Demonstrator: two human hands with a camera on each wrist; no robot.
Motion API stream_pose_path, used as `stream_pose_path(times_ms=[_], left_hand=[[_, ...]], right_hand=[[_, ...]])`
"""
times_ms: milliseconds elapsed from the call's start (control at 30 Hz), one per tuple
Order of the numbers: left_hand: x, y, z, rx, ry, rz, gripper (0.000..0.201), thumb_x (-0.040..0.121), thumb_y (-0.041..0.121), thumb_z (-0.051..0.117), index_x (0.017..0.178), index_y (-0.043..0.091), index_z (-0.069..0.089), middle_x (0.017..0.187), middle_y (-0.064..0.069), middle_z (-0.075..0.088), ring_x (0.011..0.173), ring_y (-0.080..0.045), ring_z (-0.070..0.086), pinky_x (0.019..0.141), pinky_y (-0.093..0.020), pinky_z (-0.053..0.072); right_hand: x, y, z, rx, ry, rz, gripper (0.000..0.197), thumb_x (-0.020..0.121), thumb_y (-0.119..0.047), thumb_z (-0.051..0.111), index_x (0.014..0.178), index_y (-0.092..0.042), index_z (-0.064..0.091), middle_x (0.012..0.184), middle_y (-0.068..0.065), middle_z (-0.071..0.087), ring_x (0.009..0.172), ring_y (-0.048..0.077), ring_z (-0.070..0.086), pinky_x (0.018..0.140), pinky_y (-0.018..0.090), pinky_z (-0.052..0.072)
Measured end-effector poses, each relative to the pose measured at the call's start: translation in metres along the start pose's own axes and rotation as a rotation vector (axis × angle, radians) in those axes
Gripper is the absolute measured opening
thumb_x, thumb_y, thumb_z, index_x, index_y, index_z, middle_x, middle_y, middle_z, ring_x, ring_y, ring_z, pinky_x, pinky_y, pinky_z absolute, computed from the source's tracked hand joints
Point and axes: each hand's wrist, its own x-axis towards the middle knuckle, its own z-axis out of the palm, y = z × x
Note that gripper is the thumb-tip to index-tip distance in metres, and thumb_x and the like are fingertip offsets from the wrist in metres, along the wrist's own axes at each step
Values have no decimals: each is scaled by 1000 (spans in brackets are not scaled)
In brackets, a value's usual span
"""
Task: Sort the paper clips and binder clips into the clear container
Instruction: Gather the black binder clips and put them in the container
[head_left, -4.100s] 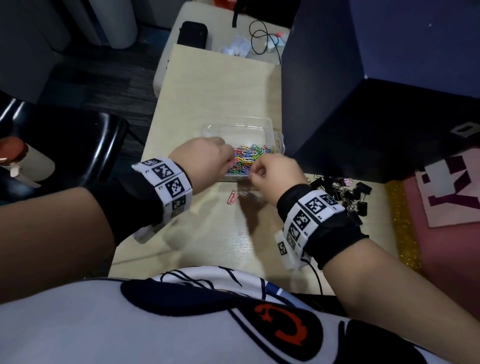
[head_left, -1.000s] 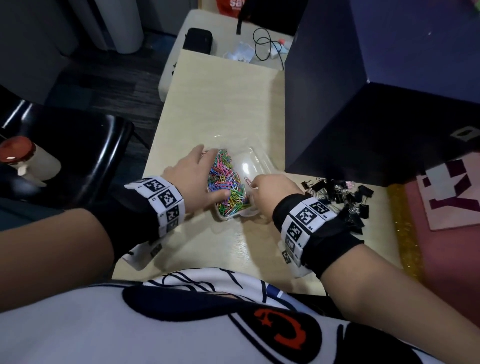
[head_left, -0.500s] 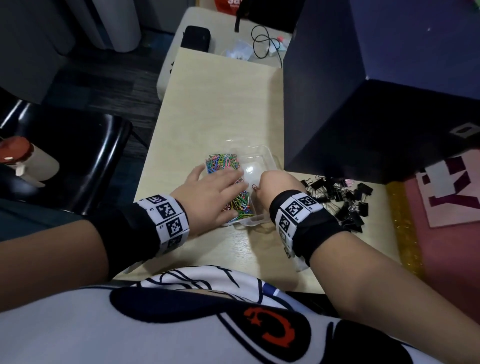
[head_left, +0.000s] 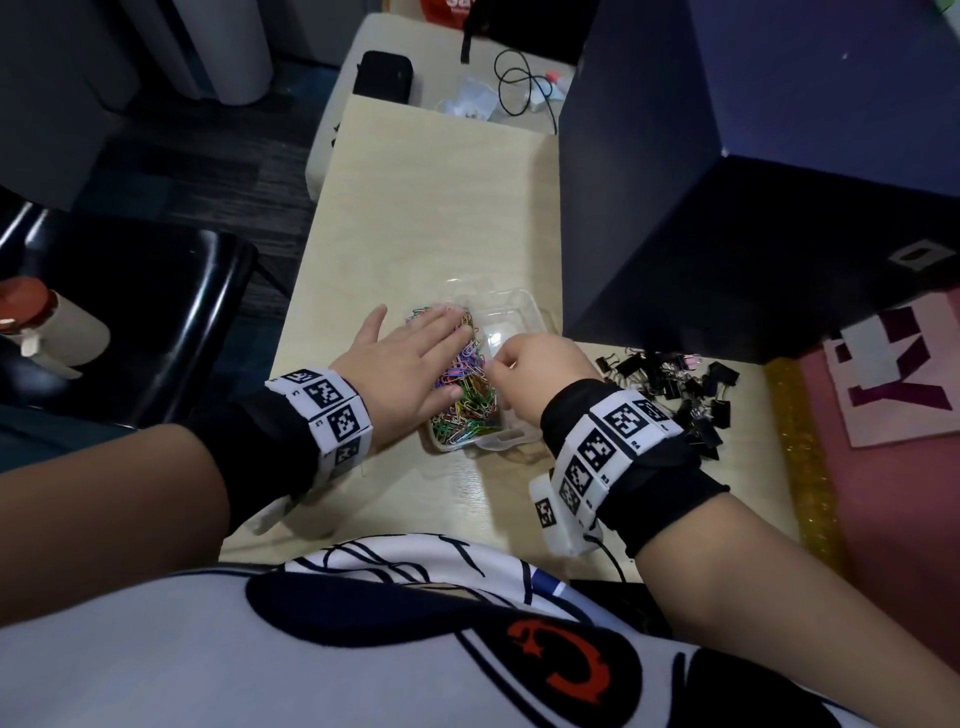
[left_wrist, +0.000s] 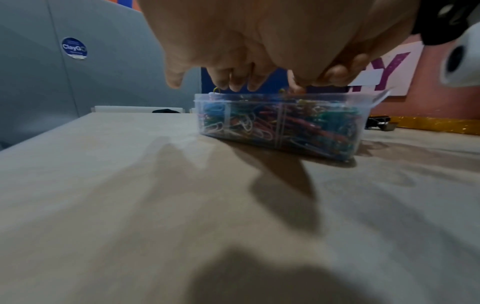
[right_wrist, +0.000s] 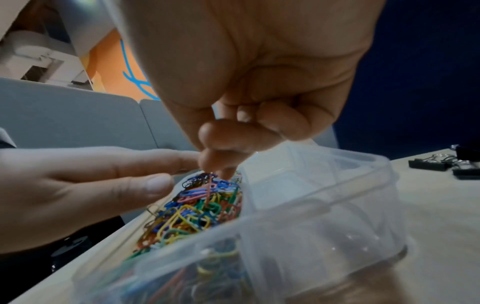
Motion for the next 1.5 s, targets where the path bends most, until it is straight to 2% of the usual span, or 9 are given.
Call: stream_pose_path(times_ms=[367, 500, 633, 867, 1033, 1100, 1200, 1333, 1500], left_hand=[[-6, 1, 8, 7, 38, 79, 65, 96, 47, 36, 150, 20, 14, 160, 0, 6, 147, -15, 9, 117, -48, 5], [-5, -1, 4, 44, -58, 4, 68, 95, 54, 29, 151, 23, 4, 160, 5, -6, 147, -10, -3, 117, -54, 0], [-2, 0, 3, 82, -122, 86, 69, 94, 59, 22, 151, 25, 1, 159, 8, -8, 146, -9, -6, 114, -58, -4], [-2, 7, -4, -65, 102, 14, 65, 93, 51, 41, 148, 22, 23, 157, 1, 18, 144, -17, 18, 115, -54, 6], [-6, 19, -9, -30, 152, 92, 56, 84, 55, 40, 126, 20, 54, 131, -1, 52, 123, -26, 47, 109, -54, 22], [-8, 26, -10, 22, 152, 148, 57, 76, 56, 33, 107, 22, 66, 109, 0, 63, 104, -27, 59, 98, -50, 37], [-9, 31, -6, 133, 139, 242, 37, 72, 49, 50, 90, 24, 70, 89, 5, 67, 86, -24, 63, 80, -42, 49], [-7, 37, -4, 223, 105, 228, 30, 63, 36, 75, 90, 24, 71, 83, 7, 68, 80, -23, 63, 69, -37, 50], [-1, 44, -13, 198, -14, 168, 22, 88, 16, 52, 108, 20, 60, 105, -2, 58, 99, -28, 52, 81, -38, 42]], right_hand=[[2, 12, 15, -49, 37, 102, 31, 90, -43, 51, 103, -16, 59, 98, 6, 66, 94, 27, 62, 70, 29, 43], [2, 20, 10, -6, 163, 119, 30, 92, -34, 50, 115, -17, 57, 119, 8, 54, 110, 28, 53, 86, 34, 44], [2, 26, 9, 14, 205, 174, 45, 92, -17, 46, 136, -21, 41, 134, 10, 41, 124, 30, 41, 98, 37, 39], [6, 29, -1, -15, 77, 226, 44, 89, 0, 41, 132, -8, 38, 122, 16, 55, 110, 32, 57, 83, 37, 46], [9, 32, 1, 51, 61, 367, 39, 90, -6, 45, 128, -3, 38, 121, 17, 57, 111, 34, 57, 80, 35, 45], [9, 29, 6, 135, 77, 403, 38, 90, -7, 45, 127, -3, 38, 119, 18, 58, 110, 35, 58, 81, 35, 46], [11, 27, 17, 337, 108, 421, 32, 91, -12, 44, 122, -6, 41, 110, 17, 62, 99, 34, 64, 80, 34, 53], [5, 40, 20, 308, 176, 366, 27, 96, -27, 42, 116, -11, 49, 115, 12, 58, 106, 31, 56, 78, 31, 41], [-5, 83, 17, 62, 369, 514, 42, 92, -38, 48, 128, -16, 44, 138, 10, 36, 125, 32, 35, 98, 46, 38]])
